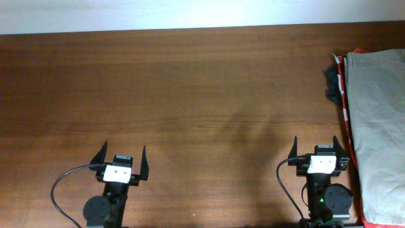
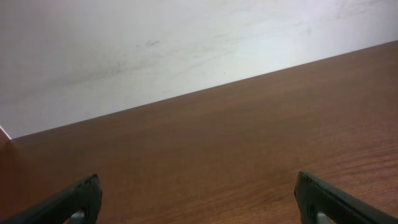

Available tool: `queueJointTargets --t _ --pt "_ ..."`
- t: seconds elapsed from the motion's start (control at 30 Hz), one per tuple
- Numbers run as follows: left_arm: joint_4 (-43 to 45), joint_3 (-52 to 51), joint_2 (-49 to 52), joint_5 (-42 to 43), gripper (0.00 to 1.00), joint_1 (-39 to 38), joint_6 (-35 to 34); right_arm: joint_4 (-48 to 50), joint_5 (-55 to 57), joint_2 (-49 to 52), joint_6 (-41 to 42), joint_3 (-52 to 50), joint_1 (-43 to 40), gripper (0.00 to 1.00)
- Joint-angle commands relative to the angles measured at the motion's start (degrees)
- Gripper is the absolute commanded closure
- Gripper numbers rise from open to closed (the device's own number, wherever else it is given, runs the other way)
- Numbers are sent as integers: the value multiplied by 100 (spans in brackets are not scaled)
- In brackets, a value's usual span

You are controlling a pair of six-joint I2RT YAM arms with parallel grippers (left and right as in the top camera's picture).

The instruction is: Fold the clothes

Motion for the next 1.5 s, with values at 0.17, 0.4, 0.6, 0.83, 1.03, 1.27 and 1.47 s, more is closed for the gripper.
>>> queueJointTargets --t 0.17,0.4,0.6,0.83,1.03,1.27,1.47 --pt "-48 -2 2 63 1 -17 26 -28 195 4 -37 -26 -11 1" --pt "-48 -2 2 63 1 -17 26 -28 195 4 -37 -26 -11 1" --pt "-48 -2 2 63 1 -17 26 -28 195 4 -37 -26 -11 1" --pt "-48 -2 2 63 1 -17 26 -26 197 4 -37 -26 -11 1" --pt "-48 -2 2 63 1 -17 26 26 79 4 -33 -26 -11 1" --pt "-48 -2 2 63 1 -17 26 446 -4653 4 -31 -26 -11 1" --pt "-48 -2 2 63 1 -17 26 975 -6006 4 -31 -26 -11 1"
